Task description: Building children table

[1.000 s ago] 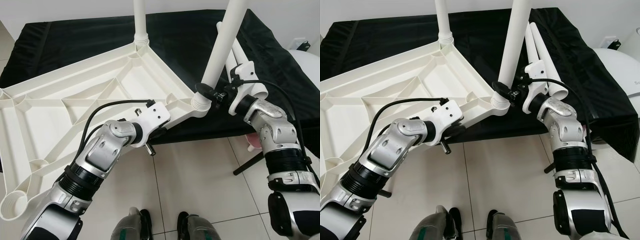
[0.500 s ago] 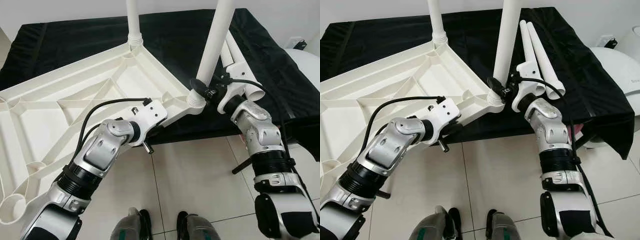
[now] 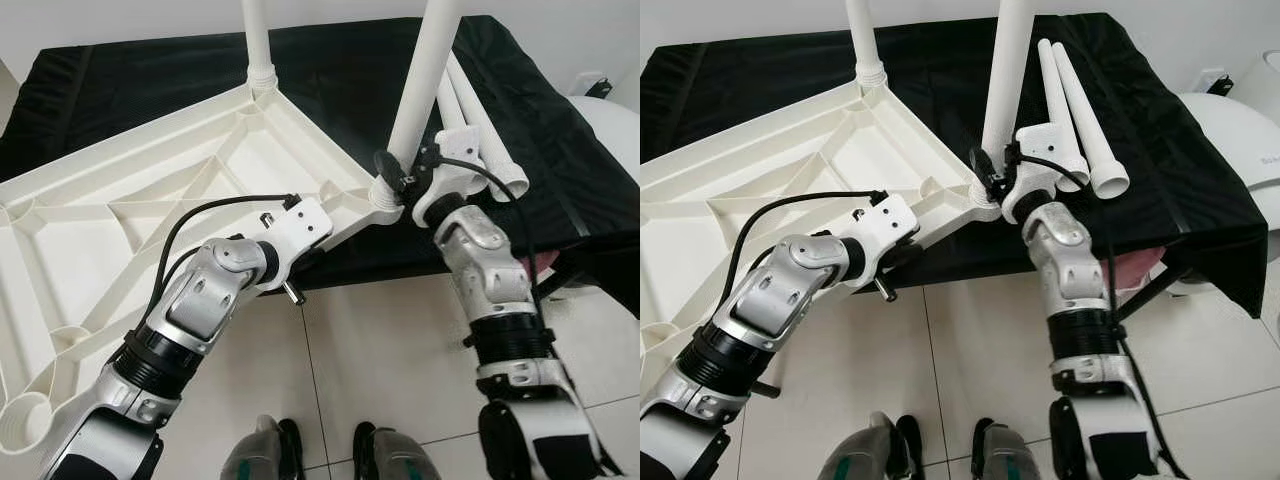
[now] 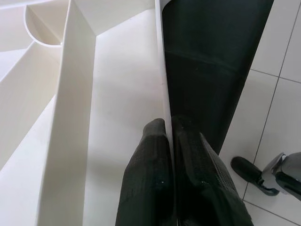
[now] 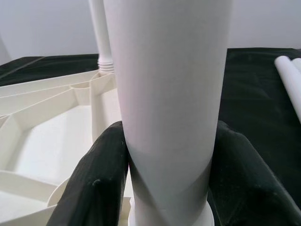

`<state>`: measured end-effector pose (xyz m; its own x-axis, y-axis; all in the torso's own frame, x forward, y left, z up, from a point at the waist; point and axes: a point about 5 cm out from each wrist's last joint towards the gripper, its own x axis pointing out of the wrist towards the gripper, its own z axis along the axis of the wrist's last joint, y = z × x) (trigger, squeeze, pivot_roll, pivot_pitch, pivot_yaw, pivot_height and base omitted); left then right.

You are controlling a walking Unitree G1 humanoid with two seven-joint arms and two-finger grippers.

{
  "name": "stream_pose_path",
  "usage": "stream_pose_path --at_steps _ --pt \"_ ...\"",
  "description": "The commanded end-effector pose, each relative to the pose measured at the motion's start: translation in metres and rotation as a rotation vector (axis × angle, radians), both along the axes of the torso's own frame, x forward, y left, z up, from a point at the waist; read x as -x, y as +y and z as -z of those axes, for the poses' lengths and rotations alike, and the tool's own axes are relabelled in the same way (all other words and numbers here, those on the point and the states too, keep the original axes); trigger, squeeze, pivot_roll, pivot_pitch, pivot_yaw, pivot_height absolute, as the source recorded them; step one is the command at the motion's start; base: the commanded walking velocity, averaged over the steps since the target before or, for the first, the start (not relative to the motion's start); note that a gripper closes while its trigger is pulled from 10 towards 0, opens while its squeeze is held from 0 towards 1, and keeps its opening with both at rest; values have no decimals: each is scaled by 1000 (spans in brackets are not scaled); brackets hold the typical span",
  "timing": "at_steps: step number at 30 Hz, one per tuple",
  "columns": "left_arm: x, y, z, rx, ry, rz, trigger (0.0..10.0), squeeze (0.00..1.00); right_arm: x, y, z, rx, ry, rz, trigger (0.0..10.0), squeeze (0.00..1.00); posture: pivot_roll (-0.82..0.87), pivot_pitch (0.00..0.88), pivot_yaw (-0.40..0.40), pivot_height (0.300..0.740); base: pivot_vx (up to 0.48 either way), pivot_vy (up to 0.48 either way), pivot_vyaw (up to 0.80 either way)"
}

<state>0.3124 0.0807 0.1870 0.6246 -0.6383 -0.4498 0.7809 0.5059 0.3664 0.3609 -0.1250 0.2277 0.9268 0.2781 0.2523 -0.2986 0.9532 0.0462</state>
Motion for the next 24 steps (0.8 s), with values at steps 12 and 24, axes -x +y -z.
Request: stream_pose_path --at_steps 12,24 --pt "2 -3 -2 -15 -35 6 10000 0 6 1 -5 -53 -35 233 10000 0 -85 142 28 740 0 0 0" --pt "3 -4 -1 -13 -34 8 10000 0 10 -1 -11 -3 -44 496 10000 0 -85 138 25 740 0 0 0"
